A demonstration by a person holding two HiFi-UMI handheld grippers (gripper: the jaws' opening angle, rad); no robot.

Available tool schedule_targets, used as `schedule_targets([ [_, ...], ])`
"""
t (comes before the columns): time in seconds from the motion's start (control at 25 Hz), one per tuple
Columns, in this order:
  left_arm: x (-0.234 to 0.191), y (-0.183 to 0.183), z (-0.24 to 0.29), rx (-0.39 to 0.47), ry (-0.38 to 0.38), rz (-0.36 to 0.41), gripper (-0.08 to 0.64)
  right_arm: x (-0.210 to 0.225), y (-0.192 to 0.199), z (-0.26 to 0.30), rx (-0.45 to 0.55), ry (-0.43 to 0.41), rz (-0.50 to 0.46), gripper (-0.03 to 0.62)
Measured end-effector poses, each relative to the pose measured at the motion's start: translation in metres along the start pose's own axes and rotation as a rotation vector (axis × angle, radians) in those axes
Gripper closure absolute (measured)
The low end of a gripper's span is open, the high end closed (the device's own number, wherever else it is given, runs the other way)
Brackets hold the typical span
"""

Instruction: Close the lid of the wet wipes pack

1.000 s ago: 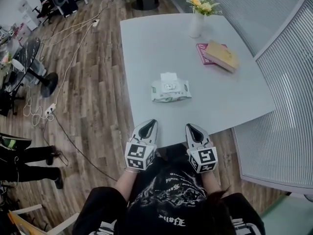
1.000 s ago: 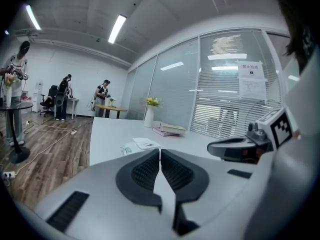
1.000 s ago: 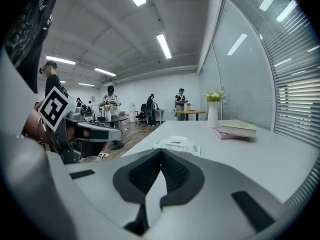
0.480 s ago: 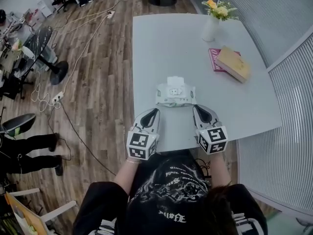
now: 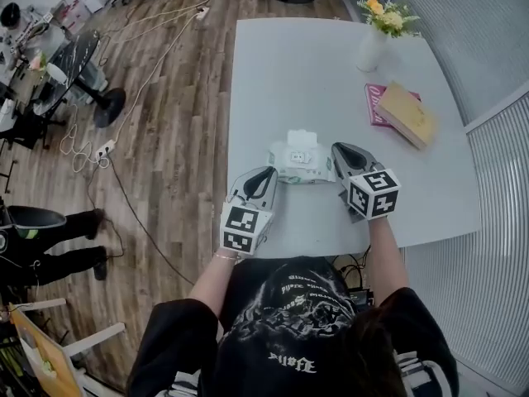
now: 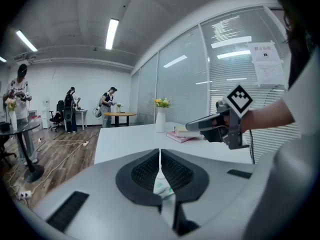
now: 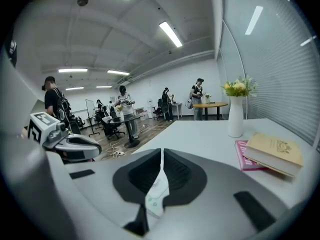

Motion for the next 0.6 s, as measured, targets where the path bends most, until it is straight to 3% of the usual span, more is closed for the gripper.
schedule_targets([
  [0.16, -0.001, -0.004, 0.017, -0.012, -0.014, 0.003, 0.546, 0.022, 0.006, 0.022, -0.026, -0.039, 0.095, 0.591],
  [0.6, -0.013, 0.007, 0.06, -0.086, -0.061, -0.057, 0.546, 0.058, 0.015, 0.077, -0.08, -0.142, 0.166, 0.56],
])
Point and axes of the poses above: the fingertips, and each gripper's own axes: z forward along the fingers, x to its right, y out of its underside, the point moved 5 cm from there along -z, backward along the fingers, and after that the axes turned 14 degrees about -z, right-handed, at the moved point
